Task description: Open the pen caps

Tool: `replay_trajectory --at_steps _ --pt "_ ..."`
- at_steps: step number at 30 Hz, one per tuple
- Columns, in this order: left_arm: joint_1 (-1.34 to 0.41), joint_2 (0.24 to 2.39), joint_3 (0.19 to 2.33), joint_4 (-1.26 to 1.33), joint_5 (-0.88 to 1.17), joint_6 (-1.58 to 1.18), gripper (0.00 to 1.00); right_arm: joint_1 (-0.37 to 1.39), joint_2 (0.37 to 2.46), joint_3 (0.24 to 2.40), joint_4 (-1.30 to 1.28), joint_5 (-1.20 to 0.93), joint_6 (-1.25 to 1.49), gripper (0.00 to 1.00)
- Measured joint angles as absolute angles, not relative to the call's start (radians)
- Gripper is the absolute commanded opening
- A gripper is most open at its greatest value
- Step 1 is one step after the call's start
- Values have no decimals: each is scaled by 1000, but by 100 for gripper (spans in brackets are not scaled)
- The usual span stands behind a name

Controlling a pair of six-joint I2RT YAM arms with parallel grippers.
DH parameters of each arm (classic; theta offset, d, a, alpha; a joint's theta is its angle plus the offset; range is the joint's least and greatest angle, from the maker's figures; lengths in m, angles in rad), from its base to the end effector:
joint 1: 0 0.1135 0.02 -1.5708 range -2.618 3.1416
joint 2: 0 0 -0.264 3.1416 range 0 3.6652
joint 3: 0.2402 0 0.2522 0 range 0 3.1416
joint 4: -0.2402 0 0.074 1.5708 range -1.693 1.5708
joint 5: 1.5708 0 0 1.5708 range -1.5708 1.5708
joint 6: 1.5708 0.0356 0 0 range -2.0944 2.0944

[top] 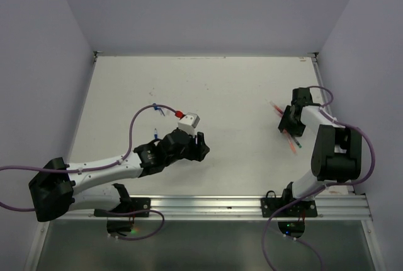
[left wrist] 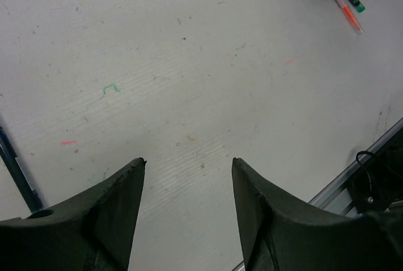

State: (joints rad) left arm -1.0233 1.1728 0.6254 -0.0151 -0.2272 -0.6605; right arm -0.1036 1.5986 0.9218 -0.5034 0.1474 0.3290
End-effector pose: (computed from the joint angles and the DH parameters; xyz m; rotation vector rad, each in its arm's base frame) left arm 0.1370 -0.2093 0.2226 0.2616 2.1961 -0.7406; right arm 0.2953 -0.0360 0.1698 0.6258 2.6619 -0.1398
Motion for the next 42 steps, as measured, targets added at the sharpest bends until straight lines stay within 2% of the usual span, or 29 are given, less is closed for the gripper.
replay_trajectory --at_steps 5,8,10,15,18,27,32,37,42 --pt "-1023 1173 622 -15 -227 -661 61 -108 1617 903 -492 134 324 48" --pt "-1023 1173 622 -15 -228 -661 61 -108 1617 900 -485 123 326 42" --pt "-1023 1173 622 -16 -229 -661 61 -109 1613 893 -477 116 327 32" --pt "-1023 1173 622 -19 -234 -661 61 -88 1607 885 -470 120 327 16" --pt "-1023 1172 622 -32 -239 -661 61 -27 1610 894 -485 140 332 0" --pt "-1023 1144 622 -46 -221 -662 58 233 1612 932 -507 83 366 0" --pt "-1023 1099 609 -3 -171 -662 58 326 1455 929 -455 -45 435 0" --pt "-1023 1067 519 158 -87 -667 62 372 1254 879 -316 -136 524 0" --pt "-1023 1114 443 344 1 -700 65 443 1184 792 -198 -178 589 0"
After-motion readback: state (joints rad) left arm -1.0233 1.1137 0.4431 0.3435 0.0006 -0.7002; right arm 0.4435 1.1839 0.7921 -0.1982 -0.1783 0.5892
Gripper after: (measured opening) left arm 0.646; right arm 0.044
